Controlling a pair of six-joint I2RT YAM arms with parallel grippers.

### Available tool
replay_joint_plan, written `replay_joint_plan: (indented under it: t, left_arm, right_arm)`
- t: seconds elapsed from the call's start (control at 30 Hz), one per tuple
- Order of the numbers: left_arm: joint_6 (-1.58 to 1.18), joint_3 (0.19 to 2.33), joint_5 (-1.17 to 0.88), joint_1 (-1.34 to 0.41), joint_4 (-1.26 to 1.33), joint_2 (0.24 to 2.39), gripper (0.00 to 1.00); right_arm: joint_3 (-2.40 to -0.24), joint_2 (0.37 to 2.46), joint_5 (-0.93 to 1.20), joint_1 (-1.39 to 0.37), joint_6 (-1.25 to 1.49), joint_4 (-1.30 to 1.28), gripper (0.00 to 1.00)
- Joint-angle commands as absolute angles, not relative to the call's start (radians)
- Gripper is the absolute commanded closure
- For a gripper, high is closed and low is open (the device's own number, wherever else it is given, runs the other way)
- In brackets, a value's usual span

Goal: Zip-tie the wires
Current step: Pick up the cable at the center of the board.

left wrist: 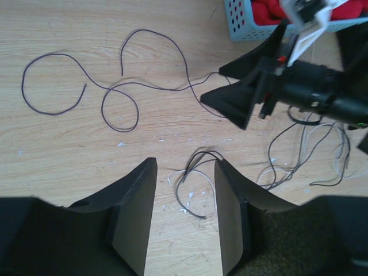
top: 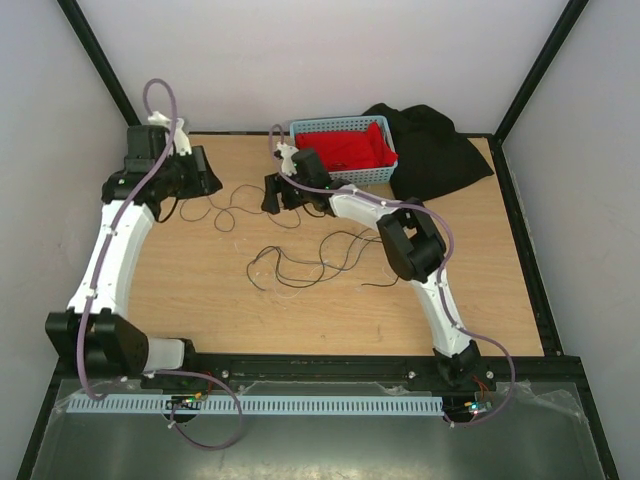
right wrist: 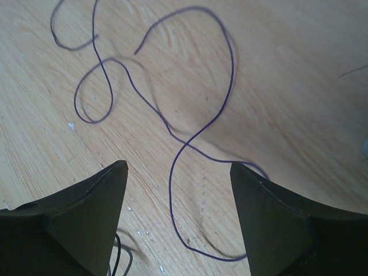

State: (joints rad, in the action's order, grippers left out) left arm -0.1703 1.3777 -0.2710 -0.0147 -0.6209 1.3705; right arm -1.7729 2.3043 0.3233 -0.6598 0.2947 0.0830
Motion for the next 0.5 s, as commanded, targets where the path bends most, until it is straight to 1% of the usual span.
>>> replay_joint_plan:
  t: [0.0,0.13,0.23,0.37,0.47]
  left_arm:
    - [-0.240,1.301,-0.328,0.020,-0.541,1.261,0.51]
    - [-0.259,1.227,-0.338,0.024,-0.509,1.170,0.49]
    - [-0.263,1.202,-0.350,0.033,-0.509,1.128,0.48]
    - [-0.280,1.178,-0.383,0.043,-0.506,1.080,0.47]
    - [-0.286,1.172,-0.401,0.048,-0.504,1.064,0.47]
  right_arm:
    - [-1.837,2.344,0.293,-0.700,0.259,-0.017,0.18]
    - [-1.855,2.378,0.284,-0.721,0.253,-0.033,0.19]
    - [-1.876,2.406,0.284,-0.730,0.247,-0.048,0.24]
    - [-1.895,2.421,0.273,-0.739,0.239,-0.063,0.41]
    - [-1.913,2.423,0.273,-0.741,0.233,-0.071,0.61]
